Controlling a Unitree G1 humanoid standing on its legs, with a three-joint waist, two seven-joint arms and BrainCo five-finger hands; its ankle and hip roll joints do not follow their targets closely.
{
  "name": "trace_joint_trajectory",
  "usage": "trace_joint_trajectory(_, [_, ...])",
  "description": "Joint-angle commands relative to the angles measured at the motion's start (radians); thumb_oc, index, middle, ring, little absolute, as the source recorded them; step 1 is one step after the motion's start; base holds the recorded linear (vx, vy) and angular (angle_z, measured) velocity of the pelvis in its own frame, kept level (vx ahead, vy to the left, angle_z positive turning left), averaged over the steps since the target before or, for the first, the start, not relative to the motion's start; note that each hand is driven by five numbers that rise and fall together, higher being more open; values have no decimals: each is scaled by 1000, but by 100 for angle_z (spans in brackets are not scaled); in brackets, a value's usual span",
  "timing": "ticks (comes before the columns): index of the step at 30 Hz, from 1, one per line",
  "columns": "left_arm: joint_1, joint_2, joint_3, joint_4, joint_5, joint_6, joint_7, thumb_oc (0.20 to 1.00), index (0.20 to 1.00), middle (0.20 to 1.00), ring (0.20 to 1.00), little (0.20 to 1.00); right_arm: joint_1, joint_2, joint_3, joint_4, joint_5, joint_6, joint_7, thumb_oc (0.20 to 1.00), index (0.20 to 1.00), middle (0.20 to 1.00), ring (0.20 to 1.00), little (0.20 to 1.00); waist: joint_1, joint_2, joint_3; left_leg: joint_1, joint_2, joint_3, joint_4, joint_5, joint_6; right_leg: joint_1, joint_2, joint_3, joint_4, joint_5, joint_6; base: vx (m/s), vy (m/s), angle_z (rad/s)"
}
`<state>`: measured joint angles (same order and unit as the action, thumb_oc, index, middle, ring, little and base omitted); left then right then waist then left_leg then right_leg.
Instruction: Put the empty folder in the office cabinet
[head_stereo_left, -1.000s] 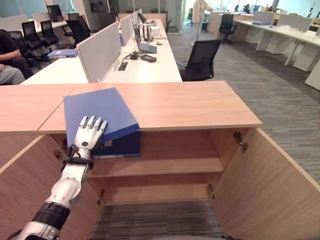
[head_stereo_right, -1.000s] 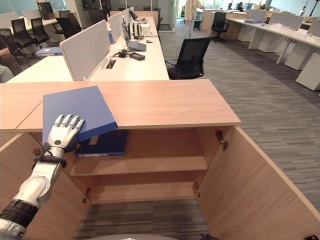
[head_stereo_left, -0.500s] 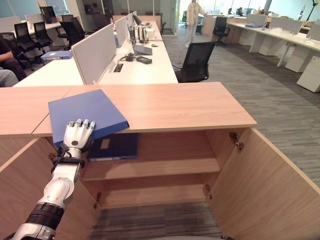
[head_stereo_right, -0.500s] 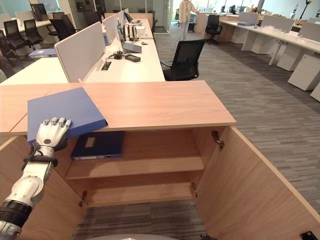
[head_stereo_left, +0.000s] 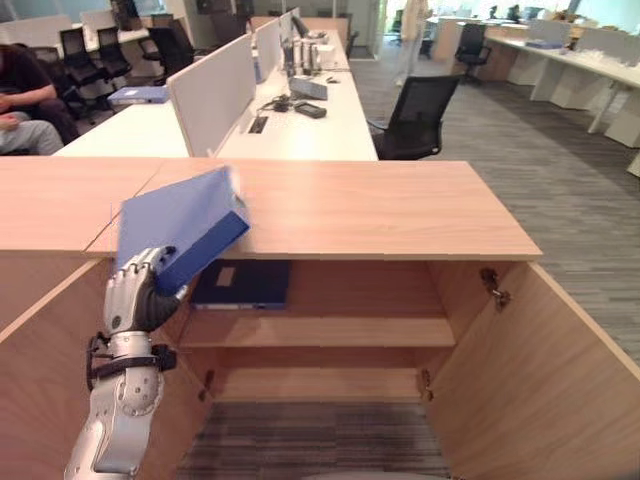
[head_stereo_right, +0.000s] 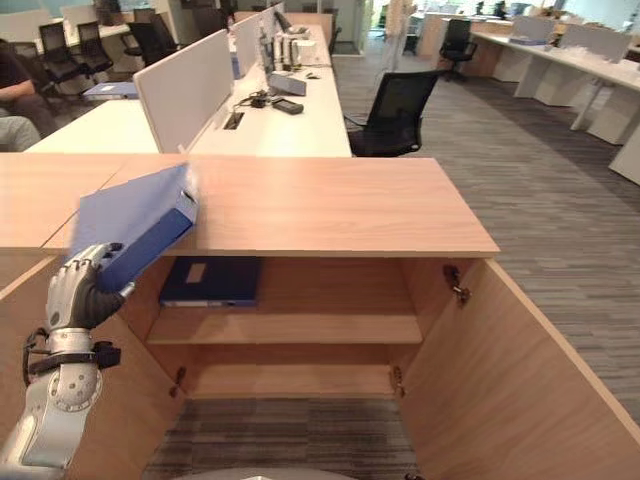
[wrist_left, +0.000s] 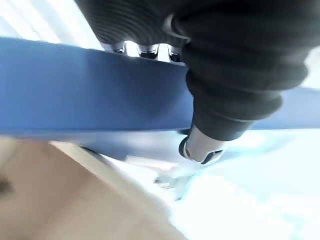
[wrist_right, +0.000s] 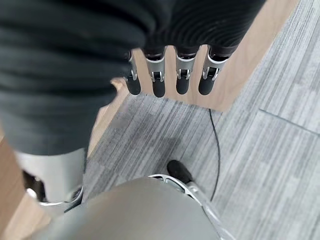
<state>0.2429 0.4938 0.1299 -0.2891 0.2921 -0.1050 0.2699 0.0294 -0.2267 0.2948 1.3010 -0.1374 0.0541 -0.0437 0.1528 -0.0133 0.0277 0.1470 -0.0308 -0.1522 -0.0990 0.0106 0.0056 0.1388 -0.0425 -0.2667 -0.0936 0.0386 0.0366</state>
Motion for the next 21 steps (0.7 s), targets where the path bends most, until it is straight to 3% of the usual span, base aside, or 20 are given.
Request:
trace_joint_trajectory(1, [91,-16,-3,-30,-486,-46,-221,200,200,200,200,200,-57,-5,21,62,32,2,4,1000,1000,1000,1000,1000,-15,-46,62,11,23,-18,12,-87,-15,23,-49,-1,6,-45,76,-17,13,4])
trace_joint_trajectory(4, [100,-12,6,-44,-535,-48,-235,200,200,200,200,200,-61,-5,20,63,33,1,6,1000,1000,1000,1000,1000,-13,-46,63,10,23,-20,12,-87,-14,24,-49,-2,6,-45,76,-1,5,2])
trace_joint_trajectory(5, [114,-14,23,-71,-640,-49,-250,200,200,200,200,200,-70,-5,19,67,30,2,8,1000,1000,1000,1000,1000,-7,-41,63,9,21,-26,12,-84,-14,24,-49,-7,6,-45,76,-2,21,6])
trace_joint_trajectory(6, [120,-16,30,-83,-659,-52,-250,200,200,200,200,200,-72,-3,18,68,29,3,8,1000,1000,1000,1000,1000,-5,-40,63,9,20,-28,12,-83,-14,24,-50,-9,6,-45,75,-1,22,7])
trace_joint_trajectory(21, [138,20,38,-110,-684,-30,-281,200,200,200,200,200,-79,0,21,61,28,10,9,1000,1000,1000,1000,1000,4,-38,70,6,19,-35,12,-78,-14,28,-51,-23,6,-46,74,-1,1,3])
